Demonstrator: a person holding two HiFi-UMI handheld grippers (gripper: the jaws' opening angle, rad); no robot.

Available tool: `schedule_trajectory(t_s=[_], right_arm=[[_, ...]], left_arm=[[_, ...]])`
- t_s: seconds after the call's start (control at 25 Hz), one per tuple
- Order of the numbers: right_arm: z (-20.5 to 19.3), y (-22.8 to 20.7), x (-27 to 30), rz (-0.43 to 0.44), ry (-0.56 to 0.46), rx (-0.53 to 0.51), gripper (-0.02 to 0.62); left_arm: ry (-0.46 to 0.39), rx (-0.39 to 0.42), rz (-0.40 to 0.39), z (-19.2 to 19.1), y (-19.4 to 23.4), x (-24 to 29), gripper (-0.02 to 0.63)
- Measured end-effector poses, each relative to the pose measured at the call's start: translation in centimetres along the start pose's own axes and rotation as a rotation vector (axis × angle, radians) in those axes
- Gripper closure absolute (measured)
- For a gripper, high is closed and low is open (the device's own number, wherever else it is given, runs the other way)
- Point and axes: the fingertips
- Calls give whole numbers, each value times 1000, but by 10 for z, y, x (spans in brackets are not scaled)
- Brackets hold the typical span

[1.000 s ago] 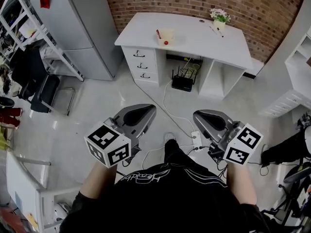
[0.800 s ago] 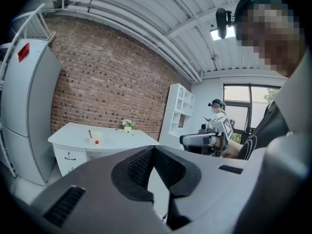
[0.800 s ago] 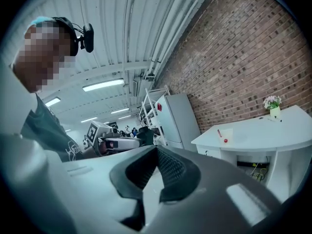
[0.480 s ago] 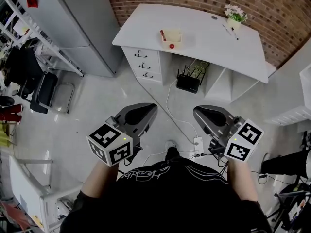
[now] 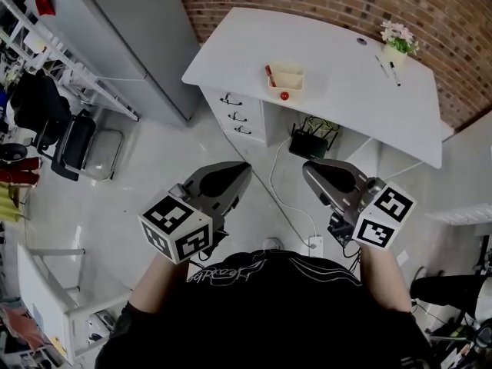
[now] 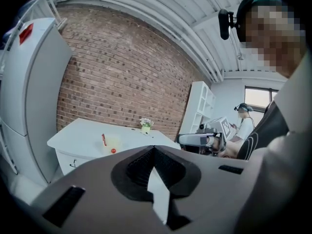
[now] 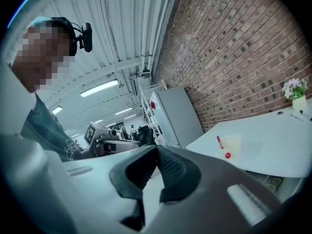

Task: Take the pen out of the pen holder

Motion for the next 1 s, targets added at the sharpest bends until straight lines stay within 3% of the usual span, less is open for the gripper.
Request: schedule_trajectory(t_s=[0.24, 0.64, 1.0], right_arm=[[7, -14, 25, 19, -8, -1, 591], [-18, -72, 88, -47, 73, 82, 589], [-4, -120, 143, -128, 49, 73, 557]], left_arm=[[-11, -26, 34, 4, 25, -3, 603], [47, -142, -33, -19, 108, 35, 603], [109, -101, -108, 2, 169, 74, 603]])
Point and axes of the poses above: the fingertips, and each gripper's own axes: x forward along the fingers, y to its left, z out of its top
